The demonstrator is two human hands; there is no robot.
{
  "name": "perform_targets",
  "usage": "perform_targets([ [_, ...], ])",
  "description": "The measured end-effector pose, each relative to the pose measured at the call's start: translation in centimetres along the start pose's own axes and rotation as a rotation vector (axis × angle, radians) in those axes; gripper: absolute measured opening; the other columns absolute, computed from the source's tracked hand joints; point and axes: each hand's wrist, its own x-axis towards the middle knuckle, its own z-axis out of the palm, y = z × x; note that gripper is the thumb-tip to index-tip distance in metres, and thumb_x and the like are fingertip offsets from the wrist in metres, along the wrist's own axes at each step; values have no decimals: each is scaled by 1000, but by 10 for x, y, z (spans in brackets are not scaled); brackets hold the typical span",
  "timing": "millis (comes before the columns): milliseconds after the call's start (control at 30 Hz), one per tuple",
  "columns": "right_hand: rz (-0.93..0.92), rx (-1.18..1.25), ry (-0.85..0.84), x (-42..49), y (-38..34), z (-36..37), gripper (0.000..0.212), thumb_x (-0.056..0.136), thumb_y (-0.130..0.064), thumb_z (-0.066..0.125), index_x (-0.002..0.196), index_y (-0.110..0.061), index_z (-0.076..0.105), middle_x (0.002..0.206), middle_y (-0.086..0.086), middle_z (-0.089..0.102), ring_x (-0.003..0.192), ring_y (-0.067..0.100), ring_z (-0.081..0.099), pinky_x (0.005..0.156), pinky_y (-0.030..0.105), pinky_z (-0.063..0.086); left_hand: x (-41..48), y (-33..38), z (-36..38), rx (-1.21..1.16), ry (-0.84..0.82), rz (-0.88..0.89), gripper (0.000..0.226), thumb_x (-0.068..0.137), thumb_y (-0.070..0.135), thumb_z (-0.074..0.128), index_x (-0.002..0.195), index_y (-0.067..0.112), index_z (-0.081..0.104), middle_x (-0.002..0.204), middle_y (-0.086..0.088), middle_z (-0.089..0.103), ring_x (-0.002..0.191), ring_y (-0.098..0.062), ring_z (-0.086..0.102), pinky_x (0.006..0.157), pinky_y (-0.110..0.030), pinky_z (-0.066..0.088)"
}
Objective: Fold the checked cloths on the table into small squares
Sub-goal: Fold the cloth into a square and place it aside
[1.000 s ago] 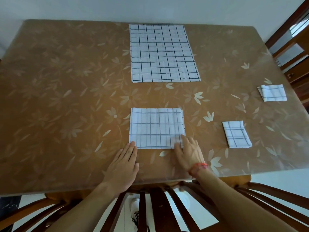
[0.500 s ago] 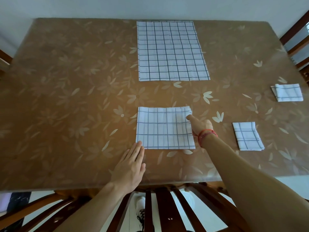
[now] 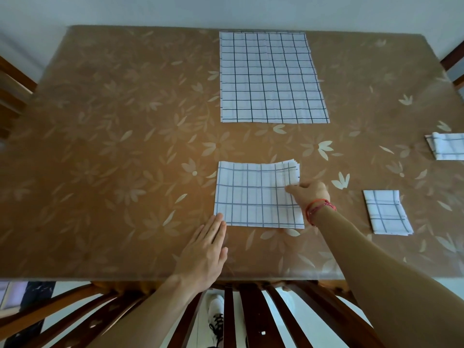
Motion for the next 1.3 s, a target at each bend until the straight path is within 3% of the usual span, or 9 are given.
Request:
perform_targets([
  [67,-45,-25,21,-1,2,-2,10,79,-18,66,70,-18,69,70,0,66,73,22,63,54,23,45,1,-1,2,31,-1,-10,70,92,46,1,154,12,4,162,-2,-11,147,-13,-14,117,-32,-7],
  [167,-85,-48,67,-4,6,-7,8,80,-15,66,73,-16,70,72,0,67,74,20,61,57,24,44,0,-2,4,85,33,-17,65,97,42,19,152,7,22,161,-7,13,148,-19,11,119,-36,12],
  [300,-68,-26,94,-7,16,-11,6,80,-18,69,77,-14,72,76,3,68,71,18,61,54,22,44,-3,-6,3,54,64,39,65,98,40,23,153,7,16,162,-7,11,149,-16,9,118,-32,4],
  [467,25,150,153,-12,37,-17,14,77,-18,70,64,-18,67,73,4,69,74,24,66,71,34,57,-3,-9,-4,32,102,40,69,97,44,18,155,9,7,163,-3,-2,150,-12,1,121,-27,2],
  [567,120,343,170,-21,47,-20,7,76,-13,71,70,-10,70,70,8,69,63,24,66,64,39,60,0,-10,-6,64,129,31,67,97,43,23,154,7,16,162,-6,9,149,-14,10,121,-27,6],
  [767,317,672,-54,-63,53,-1,14,80,0,68,93,2,62,85,22,71,74,34,71,49,31,56,11,7,-6,41,164,127,65,98,39,31,154,9,18,163,-4,11,150,-12,4,120,-30,12],
  [867,315,687,-185,-81,53,7,16,81,2,67,95,6,61,76,23,72,67,31,72,46,27,53,18,15,-7,-7,172,152,70,96,31,46,154,10,14,163,-4,10,149,-10,1,120,-34,17],
  [1133,313,618,-267,-106,68,9,10,81,4,66,91,5,62,71,21,71,62,28,72,49,29,57,34,23,-3,60,231,257,72,80,2,61,148,4,35,156,-14,32,146,-25,26,118,-39,21],
  [1300,286,622,-375,-105,78,5,15,82,0,69,96,3,63,85,23,73,73,30,73,61,35,60,31,16,9,112,232,247,52,89,16,34,136,3,52,141,-13,53,134,-24,47,115,-40,31],
])
